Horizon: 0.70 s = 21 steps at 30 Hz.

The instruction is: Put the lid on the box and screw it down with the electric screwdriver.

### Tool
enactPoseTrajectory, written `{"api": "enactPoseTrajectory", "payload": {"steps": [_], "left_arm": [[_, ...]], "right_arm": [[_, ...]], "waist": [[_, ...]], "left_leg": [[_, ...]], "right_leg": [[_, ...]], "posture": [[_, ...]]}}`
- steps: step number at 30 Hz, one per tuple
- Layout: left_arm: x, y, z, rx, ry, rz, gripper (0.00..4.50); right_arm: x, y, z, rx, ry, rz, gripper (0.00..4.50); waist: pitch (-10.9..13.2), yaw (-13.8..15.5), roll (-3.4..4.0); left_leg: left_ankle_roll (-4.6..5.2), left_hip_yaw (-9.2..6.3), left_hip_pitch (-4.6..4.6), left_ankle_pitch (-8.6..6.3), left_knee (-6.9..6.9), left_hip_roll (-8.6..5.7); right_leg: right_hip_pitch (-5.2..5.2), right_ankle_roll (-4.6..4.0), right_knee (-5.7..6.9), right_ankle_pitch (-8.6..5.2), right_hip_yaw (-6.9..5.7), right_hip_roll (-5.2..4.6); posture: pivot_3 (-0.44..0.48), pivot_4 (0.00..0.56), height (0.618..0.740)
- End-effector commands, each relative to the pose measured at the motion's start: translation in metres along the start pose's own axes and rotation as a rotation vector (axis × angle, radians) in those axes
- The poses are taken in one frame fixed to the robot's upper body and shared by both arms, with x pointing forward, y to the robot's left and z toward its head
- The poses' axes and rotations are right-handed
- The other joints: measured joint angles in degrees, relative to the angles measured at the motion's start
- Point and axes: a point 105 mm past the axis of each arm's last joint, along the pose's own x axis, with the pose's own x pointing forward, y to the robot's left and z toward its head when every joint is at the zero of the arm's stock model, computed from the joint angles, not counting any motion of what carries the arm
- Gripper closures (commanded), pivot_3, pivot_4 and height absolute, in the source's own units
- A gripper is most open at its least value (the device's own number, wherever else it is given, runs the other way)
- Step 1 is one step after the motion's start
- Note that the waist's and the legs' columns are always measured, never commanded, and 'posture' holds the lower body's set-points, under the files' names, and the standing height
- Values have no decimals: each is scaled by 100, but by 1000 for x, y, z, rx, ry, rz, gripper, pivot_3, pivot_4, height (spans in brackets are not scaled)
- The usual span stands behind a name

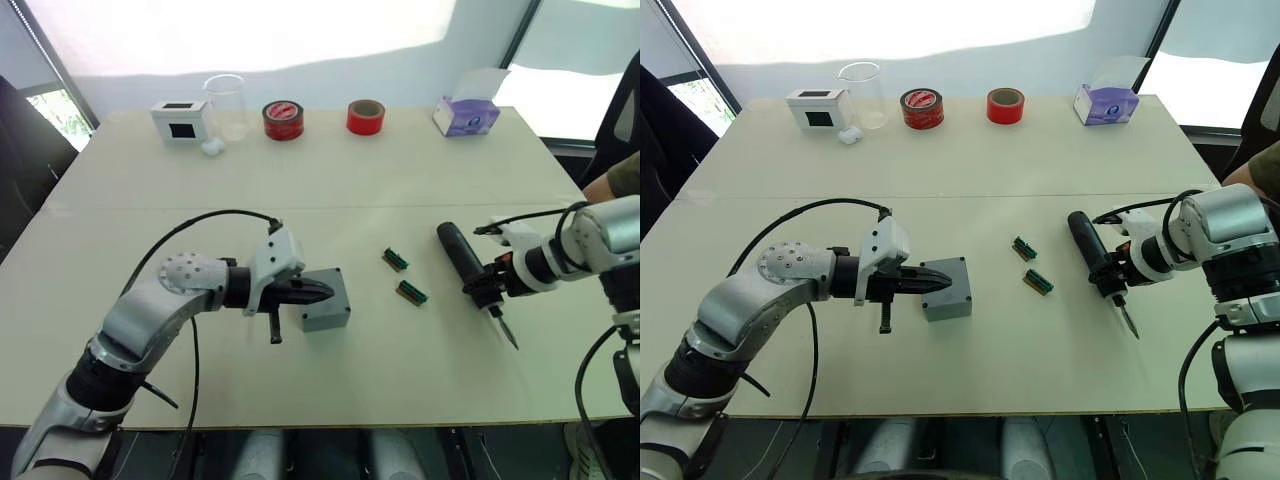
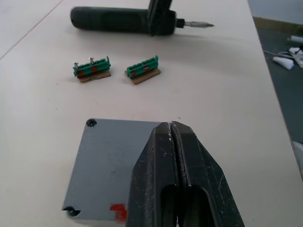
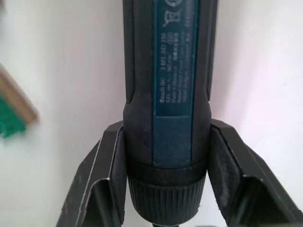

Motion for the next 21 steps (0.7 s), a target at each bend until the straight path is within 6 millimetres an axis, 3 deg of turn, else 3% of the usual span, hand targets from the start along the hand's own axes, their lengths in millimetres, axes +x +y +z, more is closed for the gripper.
{"api": "enactPoseTrajectory", "payload": {"steps": [1,4,6,8,10,12,15,21], "left_arm": [[-16,14,10,21,-34,55,4500],[-20,15,9,6,-26,45,4500],[-21,15,7,6,-9,34,4500],[-21,17,6,11,3,31,4500],[-19,18,5,21,19,18,4500],[-16,16,5,30,29,-4,4500],[-10,11,4,41,46,-36,4500],[-1,9,-8,32,82,-49,4500]], "right_arm": [[-78,25,115,-83,-776,116,2759],[-88,56,112,-6,-902,275,2759],[-93,87,102,-16,-949,402,2759],[-102,122,87,-77,-979,573,2759],[-123,168,63,-153,-1020,854,2759],[-121,191,41,-209,-990,927,2759],[-101,204,20,-259,-972,869,2759],[-82,212,11,-294,-1019,786,2759]], "waist": [[5,-12,8],[5,25,8],[-1,41,-2],[-2,43,-4],[-1,42,-3],[4,37,4],[0,36,-2],[0,22,-2]], "left_leg": [[-1,1,-4,0,-1,2],[-33,-1,-12,19,-25,9],[-45,-14,-15,26,-36,14],[-44,-16,-15,26,-33,10],[-35,-15,-15,20,-14,3],[-7,-15,-15,4,-10,-2],[-6,-19,-13,3,-7,-3],[-7,-17,-3,4,-1,-3]], "right_leg": [[-8,0,0,0,1,2],[-25,-1,1,-3,4,11],[-21,-2,2,-3,-4,14],[-11,-2,-2,-3,-5,8],[-4,-2,-1,-2,-3,3],[-4,3,0,1,-1,1],[-4,2,0,1,-3,2],[2,2,5,1,-3,4]], "posture": [[0,150,740],[0,150,740],[0,150,740],[0,150,740],[0,150,740],[0,150,740],[0,150,740],[0,150,740]]}}
